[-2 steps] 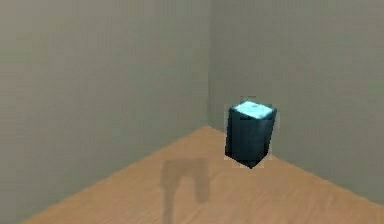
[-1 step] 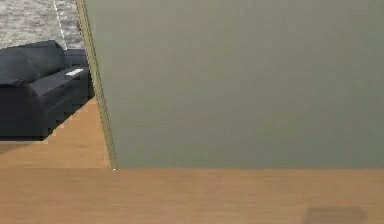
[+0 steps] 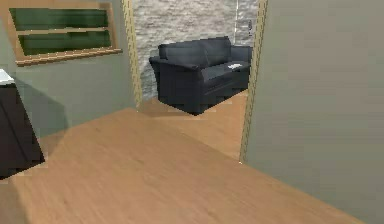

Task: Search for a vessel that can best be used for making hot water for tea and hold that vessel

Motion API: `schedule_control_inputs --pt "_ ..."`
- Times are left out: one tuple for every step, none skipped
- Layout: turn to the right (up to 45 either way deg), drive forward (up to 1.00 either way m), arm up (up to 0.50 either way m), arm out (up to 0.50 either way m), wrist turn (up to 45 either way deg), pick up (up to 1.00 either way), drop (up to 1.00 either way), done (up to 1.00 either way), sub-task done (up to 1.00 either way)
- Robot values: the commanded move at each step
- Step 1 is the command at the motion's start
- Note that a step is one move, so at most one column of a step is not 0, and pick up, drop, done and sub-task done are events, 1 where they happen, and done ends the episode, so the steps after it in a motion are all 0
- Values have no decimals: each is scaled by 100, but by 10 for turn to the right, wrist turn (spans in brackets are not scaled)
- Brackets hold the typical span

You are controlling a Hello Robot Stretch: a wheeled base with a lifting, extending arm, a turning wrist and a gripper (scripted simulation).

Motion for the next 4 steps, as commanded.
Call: schedule_control_inputs --pt "0 35 0 0 0 0 0 0 0" --pt "-450 0 0 0 0 0 0 0 0" --pt "0 100 0 0 0 0 0 0 0" --pt "-30 0 0 0 0 0 0 0 0"
